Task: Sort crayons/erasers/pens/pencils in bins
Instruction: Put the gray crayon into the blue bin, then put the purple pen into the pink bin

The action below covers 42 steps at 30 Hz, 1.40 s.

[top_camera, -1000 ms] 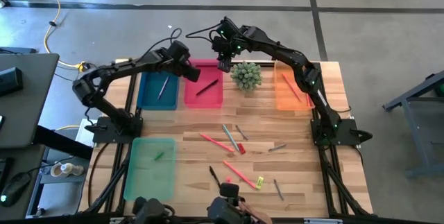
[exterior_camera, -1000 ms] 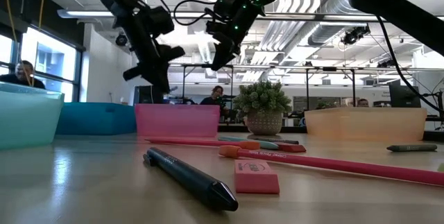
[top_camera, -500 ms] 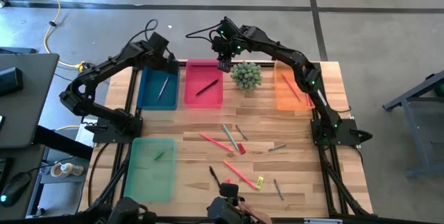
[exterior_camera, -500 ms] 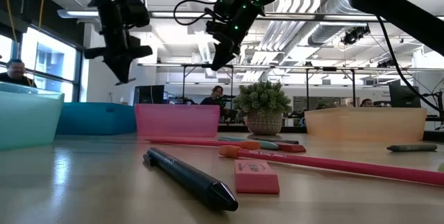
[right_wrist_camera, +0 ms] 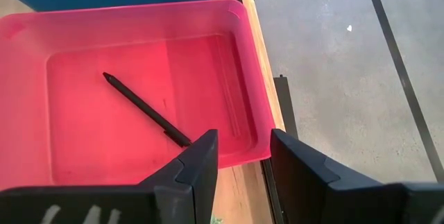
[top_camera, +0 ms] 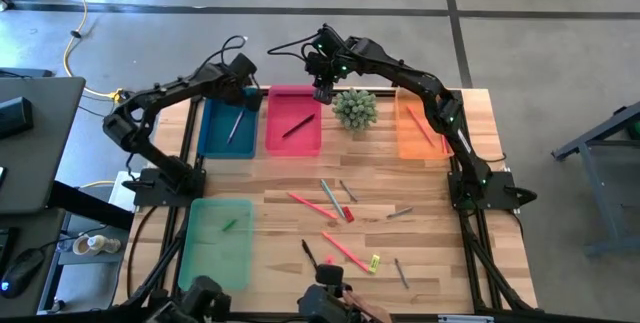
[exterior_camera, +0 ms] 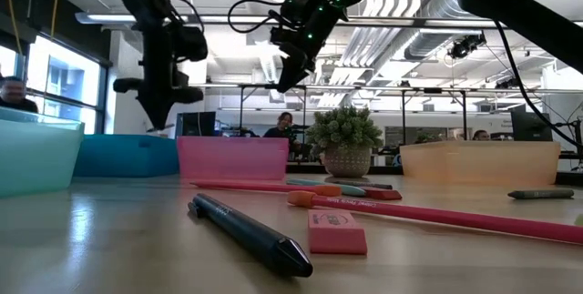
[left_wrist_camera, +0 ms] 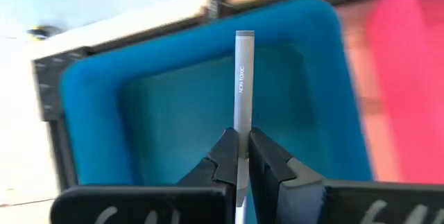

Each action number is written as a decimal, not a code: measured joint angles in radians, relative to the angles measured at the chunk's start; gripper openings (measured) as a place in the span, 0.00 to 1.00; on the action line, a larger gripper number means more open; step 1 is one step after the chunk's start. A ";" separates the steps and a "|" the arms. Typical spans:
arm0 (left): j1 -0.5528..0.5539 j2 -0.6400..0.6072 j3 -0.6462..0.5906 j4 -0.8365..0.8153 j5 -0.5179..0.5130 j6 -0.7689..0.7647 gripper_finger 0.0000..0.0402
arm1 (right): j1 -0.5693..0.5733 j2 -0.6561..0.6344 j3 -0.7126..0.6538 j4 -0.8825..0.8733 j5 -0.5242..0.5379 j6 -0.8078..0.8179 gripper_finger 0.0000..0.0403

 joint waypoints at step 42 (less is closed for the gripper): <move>-0.033 0.095 0.060 -0.153 0.056 -0.062 0.29 | 0.000 0.000 0.000 -0.011 0.000 -0.026 0.31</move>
